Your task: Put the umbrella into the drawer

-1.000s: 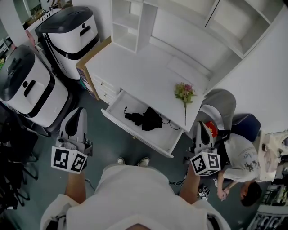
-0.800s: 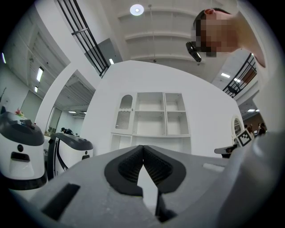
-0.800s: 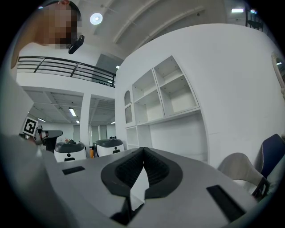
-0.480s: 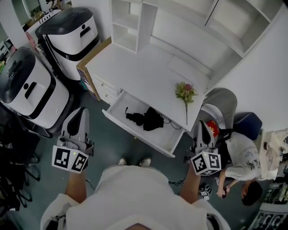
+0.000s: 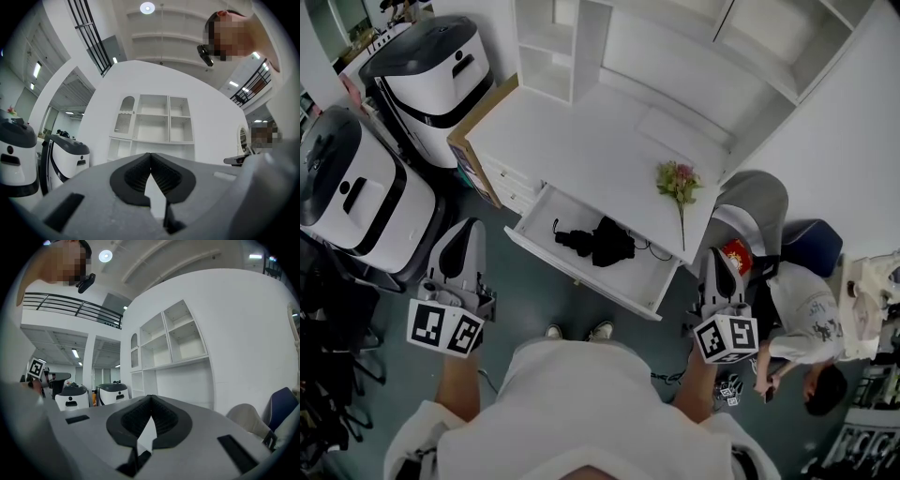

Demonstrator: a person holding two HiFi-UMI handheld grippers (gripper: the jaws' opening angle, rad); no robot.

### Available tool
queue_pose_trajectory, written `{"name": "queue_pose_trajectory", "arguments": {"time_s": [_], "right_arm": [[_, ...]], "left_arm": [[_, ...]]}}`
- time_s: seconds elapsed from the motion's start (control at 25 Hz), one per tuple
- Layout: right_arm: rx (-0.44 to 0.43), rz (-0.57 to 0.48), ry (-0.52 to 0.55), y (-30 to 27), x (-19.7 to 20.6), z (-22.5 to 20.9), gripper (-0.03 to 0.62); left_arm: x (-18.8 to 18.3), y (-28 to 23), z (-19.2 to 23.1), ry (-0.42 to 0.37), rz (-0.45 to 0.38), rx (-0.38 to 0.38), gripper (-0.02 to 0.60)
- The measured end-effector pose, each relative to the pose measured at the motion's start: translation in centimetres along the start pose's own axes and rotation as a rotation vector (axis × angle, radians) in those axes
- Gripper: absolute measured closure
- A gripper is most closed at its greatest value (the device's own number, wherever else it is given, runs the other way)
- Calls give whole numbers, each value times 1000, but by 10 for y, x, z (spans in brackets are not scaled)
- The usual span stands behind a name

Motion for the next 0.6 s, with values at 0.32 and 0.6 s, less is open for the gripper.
{"name": "queue_pose_trajectory", "arguments": {"time_s": [0.32,0.6], "right_arm": [[4,16,-49,8,12,-6,594],[-20,66,-45,5,25,-15,594]], "left_arm": [[12,-7,-12,16,30,27,569],[30,-13,-25,29,46,19,569]]}}
Point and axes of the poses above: the fingertips, and each gripper's own axes: y backward along the fingers, z to its left, x out of its underside, the point moved 1 cm from there along y, backward along the fingers, and after that the axes turned 8 degrees about -x, right-handed, at the moved point
